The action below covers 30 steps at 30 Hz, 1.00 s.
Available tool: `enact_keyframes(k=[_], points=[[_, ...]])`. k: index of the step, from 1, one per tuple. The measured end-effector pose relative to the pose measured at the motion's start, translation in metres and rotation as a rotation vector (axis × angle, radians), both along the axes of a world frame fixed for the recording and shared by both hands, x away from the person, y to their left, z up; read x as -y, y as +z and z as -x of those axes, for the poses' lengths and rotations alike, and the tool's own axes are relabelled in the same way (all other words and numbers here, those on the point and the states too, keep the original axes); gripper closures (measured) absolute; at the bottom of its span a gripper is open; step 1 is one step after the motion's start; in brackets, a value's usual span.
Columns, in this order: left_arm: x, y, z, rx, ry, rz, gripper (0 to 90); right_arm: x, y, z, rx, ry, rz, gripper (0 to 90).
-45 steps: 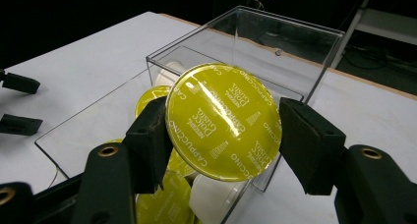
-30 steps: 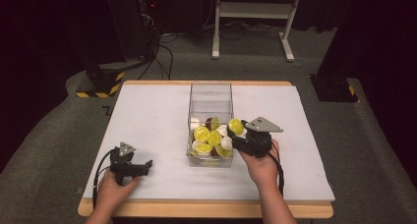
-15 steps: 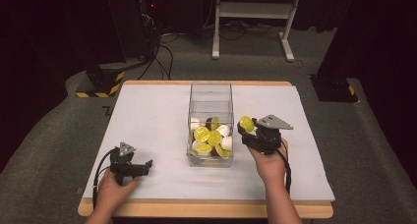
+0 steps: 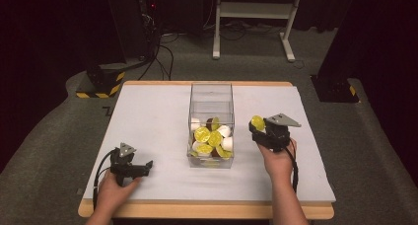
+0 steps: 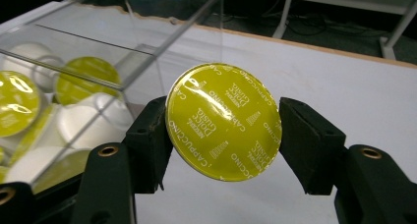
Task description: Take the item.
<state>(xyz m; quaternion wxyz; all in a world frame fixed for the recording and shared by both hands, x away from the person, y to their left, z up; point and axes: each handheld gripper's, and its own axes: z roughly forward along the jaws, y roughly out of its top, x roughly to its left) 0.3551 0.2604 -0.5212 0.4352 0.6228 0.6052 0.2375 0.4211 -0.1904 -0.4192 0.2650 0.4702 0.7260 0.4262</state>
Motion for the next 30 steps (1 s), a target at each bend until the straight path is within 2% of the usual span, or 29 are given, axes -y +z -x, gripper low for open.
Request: enact_keyframes(k=[17, 30], points=[[0.000, 0.000, 0.000, 0.000, 0.000, -0.001, 1.6, 0.031, -0.029, -0.024, -0.063, -0.114, 0.028, 40.6], [0.000, 0.000, 0.000, 0.001, 0.000, -0.001, 1.7, 0.045, -0.052, -0.035, -0.123, -0.184, 0.063, 40.6]])
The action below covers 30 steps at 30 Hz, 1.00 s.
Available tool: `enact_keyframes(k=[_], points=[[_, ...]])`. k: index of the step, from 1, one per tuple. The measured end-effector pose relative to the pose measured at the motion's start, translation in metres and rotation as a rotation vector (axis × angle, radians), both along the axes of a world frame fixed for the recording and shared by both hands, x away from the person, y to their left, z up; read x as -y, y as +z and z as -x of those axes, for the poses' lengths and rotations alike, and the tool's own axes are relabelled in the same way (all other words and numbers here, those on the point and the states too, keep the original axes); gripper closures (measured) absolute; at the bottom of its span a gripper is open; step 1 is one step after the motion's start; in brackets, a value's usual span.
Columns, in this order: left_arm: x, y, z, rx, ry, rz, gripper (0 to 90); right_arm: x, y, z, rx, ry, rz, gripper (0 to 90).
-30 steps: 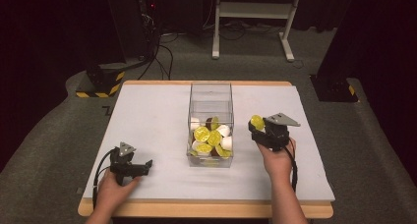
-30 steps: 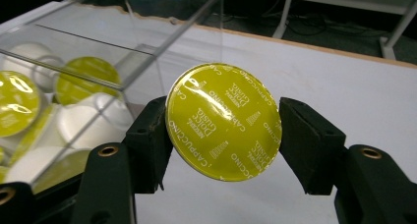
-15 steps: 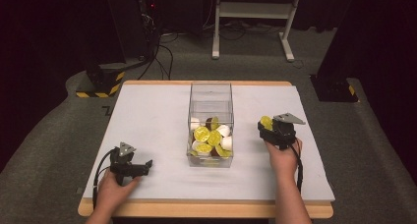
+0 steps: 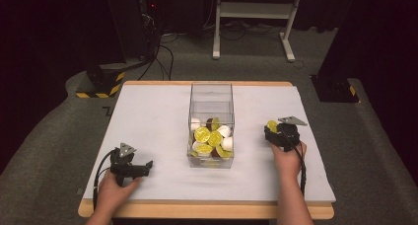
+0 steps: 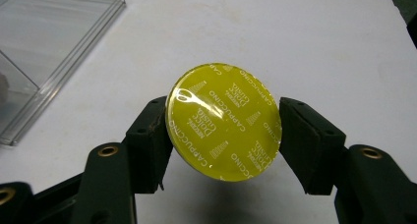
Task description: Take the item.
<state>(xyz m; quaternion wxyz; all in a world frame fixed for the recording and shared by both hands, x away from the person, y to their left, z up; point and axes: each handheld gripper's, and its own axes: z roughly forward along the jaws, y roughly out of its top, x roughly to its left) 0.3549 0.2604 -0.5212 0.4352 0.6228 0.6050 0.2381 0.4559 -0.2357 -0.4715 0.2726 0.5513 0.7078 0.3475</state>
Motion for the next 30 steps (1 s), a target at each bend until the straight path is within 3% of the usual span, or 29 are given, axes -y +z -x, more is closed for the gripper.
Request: enact_keyframes(k=[10, 24, 30], points=[[0.000, 0.000, 0.000, 0.000, 0.000, -0.001, 1.7, 0.005, -0.013, -0.005, -0.042, -0.022, 0.019, 40.6], [0.000, 0.000, 0.000, 0.000, 0.000, 0.000, 1.7, 0.007, -0.019, -0.006, -0.051, -0.031, 0.026, 40.2], [0.000, 0.000, 0.000, -0.001, 0.000, -0.001, 1.7, 0.006, -0.017, -0.006, -0.051, -0.026, -0.003, 29.7]])
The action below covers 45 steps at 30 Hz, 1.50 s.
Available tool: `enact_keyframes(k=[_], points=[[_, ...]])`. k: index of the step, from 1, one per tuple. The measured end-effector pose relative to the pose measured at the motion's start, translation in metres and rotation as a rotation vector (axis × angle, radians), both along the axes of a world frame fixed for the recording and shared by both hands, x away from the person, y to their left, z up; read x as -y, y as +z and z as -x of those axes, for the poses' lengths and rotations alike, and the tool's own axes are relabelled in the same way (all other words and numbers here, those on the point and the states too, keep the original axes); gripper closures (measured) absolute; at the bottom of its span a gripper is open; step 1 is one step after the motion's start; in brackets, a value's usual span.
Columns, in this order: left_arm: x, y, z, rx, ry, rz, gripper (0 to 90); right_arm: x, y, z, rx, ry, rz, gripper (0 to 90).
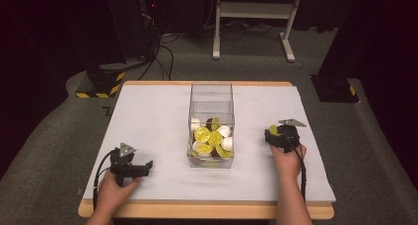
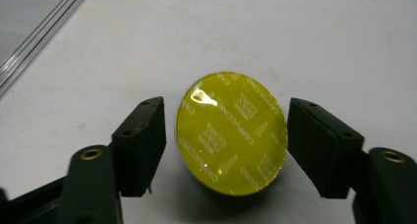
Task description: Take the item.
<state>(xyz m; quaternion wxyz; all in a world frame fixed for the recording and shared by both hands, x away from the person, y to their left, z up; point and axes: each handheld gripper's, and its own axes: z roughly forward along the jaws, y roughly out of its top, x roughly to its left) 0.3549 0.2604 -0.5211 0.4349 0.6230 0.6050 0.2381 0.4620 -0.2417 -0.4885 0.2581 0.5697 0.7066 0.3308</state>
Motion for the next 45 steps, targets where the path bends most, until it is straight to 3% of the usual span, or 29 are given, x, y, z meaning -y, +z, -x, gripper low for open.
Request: enact_keyframes(k=[16, 33, 39, 45], points=[[0.000, 0.000, 0.000, 0.000, 0.000, 0.001, 1.7, -0.008, 0.018, 0.010, 0.065, 0.015, -0.021, 22.6], [0.000, 0.000, 0.000, 0.000, 0.002, 0.004, 1.6, -0.035, 0.042, 0.037, 0.132, 0.106, -0.014, 23.3], [0.000, 0.000, 0.000, 0.000, 0.002, 0.006, 1.6, -0.045, 0.044, 0.052, 0.125, 0.136, -0.009, 23.2], [0.000, 0.000, 0.000, -0.001, 0.002, 0.005, 1.6, -0.052, 0.033, 0.065, 0.079, 0.167, -0.014, 23.7]])
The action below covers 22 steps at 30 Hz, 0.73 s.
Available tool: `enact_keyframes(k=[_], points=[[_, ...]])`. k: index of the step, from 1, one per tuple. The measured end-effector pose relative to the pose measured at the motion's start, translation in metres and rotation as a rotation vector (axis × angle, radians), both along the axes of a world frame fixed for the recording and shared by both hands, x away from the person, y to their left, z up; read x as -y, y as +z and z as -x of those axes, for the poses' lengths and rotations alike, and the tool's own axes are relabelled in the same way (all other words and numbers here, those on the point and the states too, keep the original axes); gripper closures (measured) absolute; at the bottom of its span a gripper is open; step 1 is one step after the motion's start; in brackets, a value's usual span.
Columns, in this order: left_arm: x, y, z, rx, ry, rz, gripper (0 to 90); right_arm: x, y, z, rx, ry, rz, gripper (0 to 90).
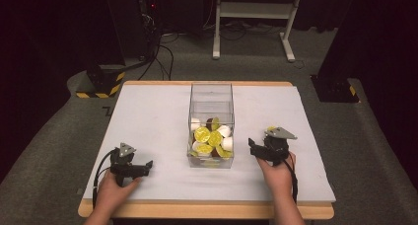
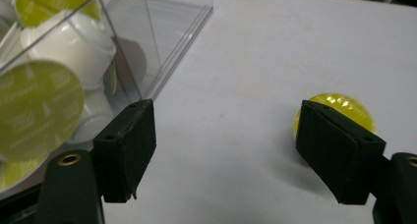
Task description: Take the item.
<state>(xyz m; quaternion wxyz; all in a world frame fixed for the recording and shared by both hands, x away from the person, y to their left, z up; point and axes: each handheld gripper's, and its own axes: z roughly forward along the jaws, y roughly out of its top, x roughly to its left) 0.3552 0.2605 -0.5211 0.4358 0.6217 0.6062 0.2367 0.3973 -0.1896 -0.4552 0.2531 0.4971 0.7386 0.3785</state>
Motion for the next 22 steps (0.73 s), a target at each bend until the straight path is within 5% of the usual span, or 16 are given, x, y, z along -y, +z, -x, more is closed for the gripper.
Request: enact_keyframes(k=[6, 11, 22], points=[[0.000, 0.000, 0.000, -0.001, 0.000, 0.000, 1.6, -0.006, -0.027, 0.009, -0.083, 0.022, 0.009, 24.0], [0.000, 0.000, 0.000, 0.000, 0.000, 0.000, 1.6, -0.016, -0.047, 0.007, -0.154, 0.040, 0.084, 23.9], [0.000, 0.000, 0.000, 0.001, 0.000, 0.000, 1.7, -0.016, -0.049, 0.007, -0.126, 0.048, 0.079, 23.1]])
